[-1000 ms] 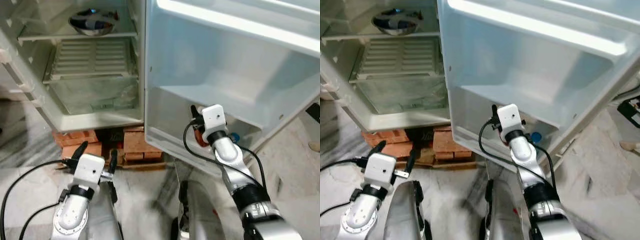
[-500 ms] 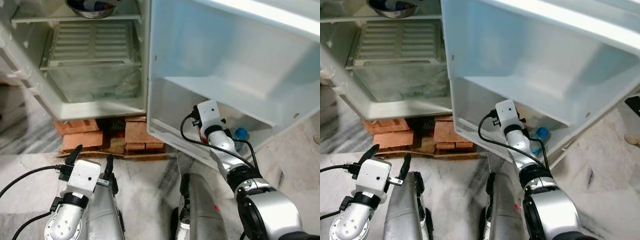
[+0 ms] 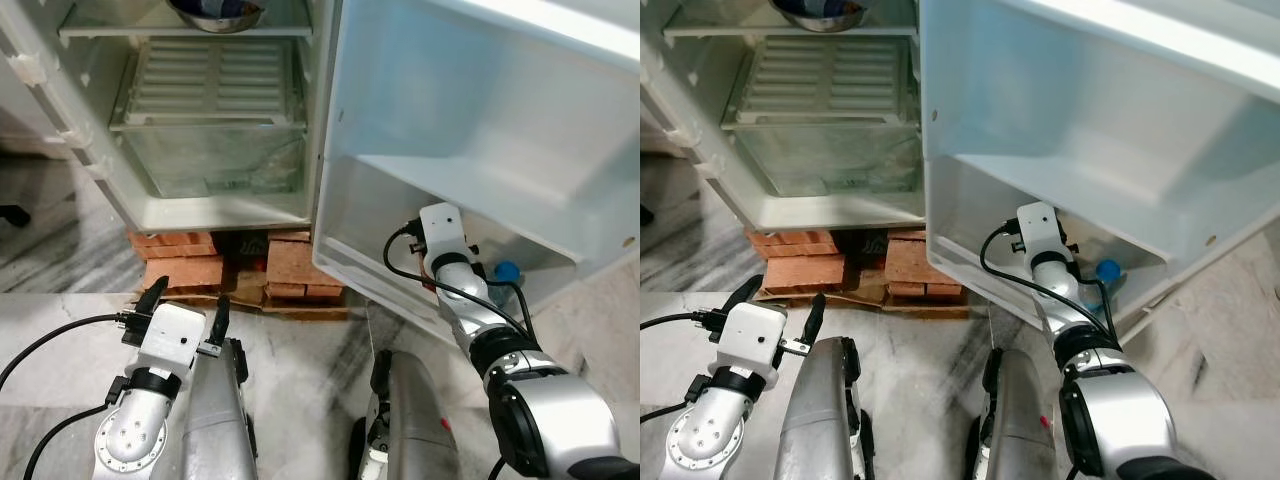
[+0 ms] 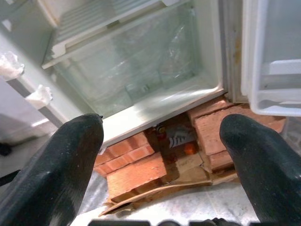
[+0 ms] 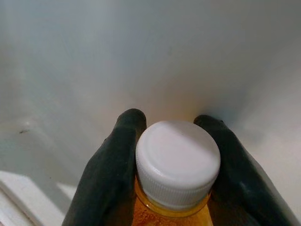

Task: Restocking fridge

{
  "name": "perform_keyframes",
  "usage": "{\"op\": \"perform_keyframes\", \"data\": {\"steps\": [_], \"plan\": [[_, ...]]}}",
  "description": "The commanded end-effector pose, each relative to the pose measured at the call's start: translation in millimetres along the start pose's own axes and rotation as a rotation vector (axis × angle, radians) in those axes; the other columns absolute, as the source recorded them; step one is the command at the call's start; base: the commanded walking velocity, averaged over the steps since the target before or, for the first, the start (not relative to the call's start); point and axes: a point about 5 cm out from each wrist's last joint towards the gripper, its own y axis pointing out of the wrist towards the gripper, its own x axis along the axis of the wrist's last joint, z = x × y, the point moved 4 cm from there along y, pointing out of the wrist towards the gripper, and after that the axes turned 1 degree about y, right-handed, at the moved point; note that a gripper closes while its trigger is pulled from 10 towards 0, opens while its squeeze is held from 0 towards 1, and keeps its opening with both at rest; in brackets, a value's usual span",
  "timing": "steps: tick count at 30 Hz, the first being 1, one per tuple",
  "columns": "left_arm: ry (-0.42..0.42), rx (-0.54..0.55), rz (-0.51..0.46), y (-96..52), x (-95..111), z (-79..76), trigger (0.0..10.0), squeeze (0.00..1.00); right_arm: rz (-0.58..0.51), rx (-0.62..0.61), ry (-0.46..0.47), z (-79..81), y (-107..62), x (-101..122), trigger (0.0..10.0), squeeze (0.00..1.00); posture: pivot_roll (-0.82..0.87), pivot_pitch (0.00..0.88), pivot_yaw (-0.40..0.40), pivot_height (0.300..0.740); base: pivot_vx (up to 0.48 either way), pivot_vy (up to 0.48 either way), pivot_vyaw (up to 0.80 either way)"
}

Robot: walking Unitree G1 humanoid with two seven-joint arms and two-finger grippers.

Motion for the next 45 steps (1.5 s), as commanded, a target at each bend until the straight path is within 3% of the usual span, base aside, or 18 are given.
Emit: {"op": "perform_keyframes", "data": {"steps": [1,4,11,17,22,24,28,29,31,32,33,35,45], "plan": [[0.001,-0.029,0.027,-1.1,-7,-3.2,10.0,0.0,0.052,-0.175,-0.027,-52.1,-0.8,-14,10.0,1.0,0.14,0.186,-0.06,0.567,0.0,0.0,0.0],[0.007,-0.036,0.026,1.6,-9,-2.9,10.0,0.0,0.04,-0.189,-0.036,-57.0,-0.9,-12,10.0,1.0,0.14,0.178,-0.056,0.567,0.0,0.0,0.0],[0.012,-0.04,0.022,10.3,-13,-2.8,10.0,0.0,-0.065,-0.197,-0.155,-63.5,3.3,11,10.0,1.0,0.13,0.145,-0.049,0.567,0.0,0.0,0.0],[0.011,-0.04,0.017,15.1,-14,-5.7,10.0,0.0,-0.13,-0.205,-0.159,-69.7,4.9,26,10.0,1.0,0.11,0.111,-0.044,0.567,0.0,0.0,0.0],[0.01,-0.037,0.007,20.6,-17,-7.1,10.0,0.0,-0.181,-0.186,-0.1,-68.0,2.1,31,10.0,1.0,0.1,0.069,-0.04,0.567,0.0,0.0,0.0],[0.002,-0.02,-0.005,24.2,-16,-4.9,10.0,0.0,-0.223,-0.14,-0.006,-60.3,-6.6,26,10.0,1.0,0.09,0.032,-0.046,0.567,0.0,0.0,0.0],[0.002,-0.011,0.004,26.4,-21,-2.5,10.0,0.0,-0.256,-0.094,0.073,-49.5,-19.1,19,10.0,1.0,0.08,0.013,-0.05,0.567,0.0,0.0,0.0],[0.0,-0.006,0.007,28.2,-23,-1.4,10.0,0.0,-0.27,-0.074,0.119,-43.9,-24.5,17,10.0,0.8,0.08,0.003,-0.052,0.567,0.0,0.0,0.0],[-0.002,-0.004,0.008,29.8,-24,-0.6,10.0,0.0,-0.28,-0.059,0.158,-39.6,-29.1,16,10.0,0.8,0.08,0.001,-0.052,0.567,0.0,0.0,0.0],[-0.017,0.014,0.009,32.6,-24,2.8,10.0,0.0,-0.298,-0.035,0.228,-33.0,-35.8,17,10.0,0.4,0.07,0.0,-0.053,0.567,0.0,0.0,0.0],[-0.024,0.022,0.009,33.8,-25,4.4,10.0,0.0,-0.304,-0.027,0.249,-30.5,-38.9,17,10.0,0.22,0.07,0.0,-0.052,0.567,0.0,0.0,0.0],[-0.036,0.031,0.001,36.2,-24,7.5,10.0,0.0,-0.314,0.008,0.293,-21.6,-48.4,18,10.0,0.0,0.07,0.0,-0.05,0.567,0.0,0.0,0.0],[-0.074,0.007,-0.034,43.9,-19,5.8,10.0,0.0,-0.336,0.133,0.382,8.5,-79.1,28,10.0,0.0,0.05,0.0,-0.031,0.567,0.0,0.0,0.0]]}}
